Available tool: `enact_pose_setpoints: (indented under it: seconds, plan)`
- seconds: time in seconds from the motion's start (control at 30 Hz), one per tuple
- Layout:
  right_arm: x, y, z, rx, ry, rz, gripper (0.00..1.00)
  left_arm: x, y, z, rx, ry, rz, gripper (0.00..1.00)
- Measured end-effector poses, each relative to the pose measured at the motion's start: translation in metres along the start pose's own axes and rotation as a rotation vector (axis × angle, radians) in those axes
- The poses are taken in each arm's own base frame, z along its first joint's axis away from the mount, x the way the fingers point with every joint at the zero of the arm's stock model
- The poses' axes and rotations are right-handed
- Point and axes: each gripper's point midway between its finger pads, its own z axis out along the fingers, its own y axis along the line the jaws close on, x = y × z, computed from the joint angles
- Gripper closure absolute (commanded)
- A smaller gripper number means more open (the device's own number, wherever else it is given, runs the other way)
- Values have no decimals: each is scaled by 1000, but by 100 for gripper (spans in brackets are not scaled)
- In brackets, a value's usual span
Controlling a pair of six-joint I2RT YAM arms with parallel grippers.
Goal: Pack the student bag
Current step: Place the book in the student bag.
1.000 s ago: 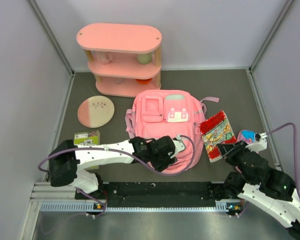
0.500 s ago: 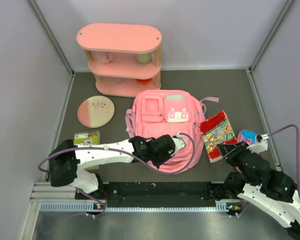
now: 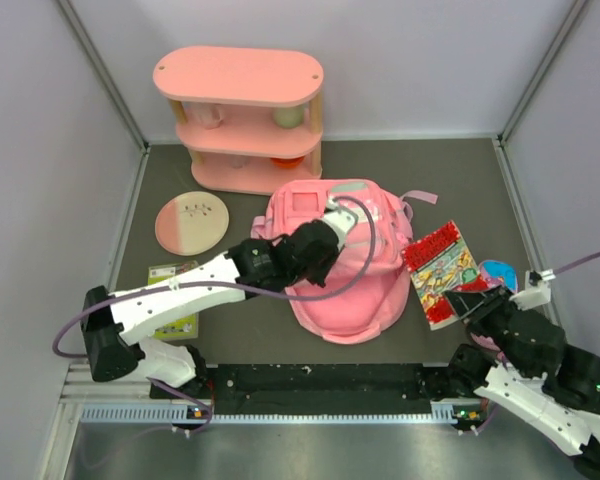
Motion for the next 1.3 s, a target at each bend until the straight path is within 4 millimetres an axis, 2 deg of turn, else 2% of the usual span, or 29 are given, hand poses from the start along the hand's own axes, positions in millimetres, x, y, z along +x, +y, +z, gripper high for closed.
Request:
enact_pose_setpoints:
  seconds: [0.1, 0.27, 0.37, 0.43, 0.57, 0.73, 0.8, 0.93, 1.2, 1.3]
  plan:
    - [-14, 12, -16, -48, -3, 23, 100, -45, 27, -11, -49, -98, -123, 100]
    - [-30, 34, -43, -152, 19, 68, 100, -92, 57, -30, -93, -210, -233, 100]
    - [-21, 39, -49, -186, 77, 71, 100, -111, 59, -39, -95, -251, -250, 100]
    - [-8, 42, -51, -203, 145, 74, 100, -119, 59, -39, -93, -263, -258, 100]
    - [28, 43, -44, -210, 286, 89, 100, -118, 56, -33, -87, -247, -271, 100]
    - [83, 35, -11, -166, 412, 143, 100, -117, 49, -31, -51, -239, -278, 100]
    - [97, 32, 3, -152, 424, 170, 100, -115, 47, -30, -41, -235, -283, 100]
    - [108, 40, 25, -192, 400, 234, 100, -109, 41, -26, -12, -216, -286, 100]
    - [110, 72, 65, -227, 329, 319, 100, -99, 36, -26, 22, -217, -304, 100]
    - [114, 77, 84, -230, 292, 366, 100, -97, 34, -27, 33, -221, -311, 100]
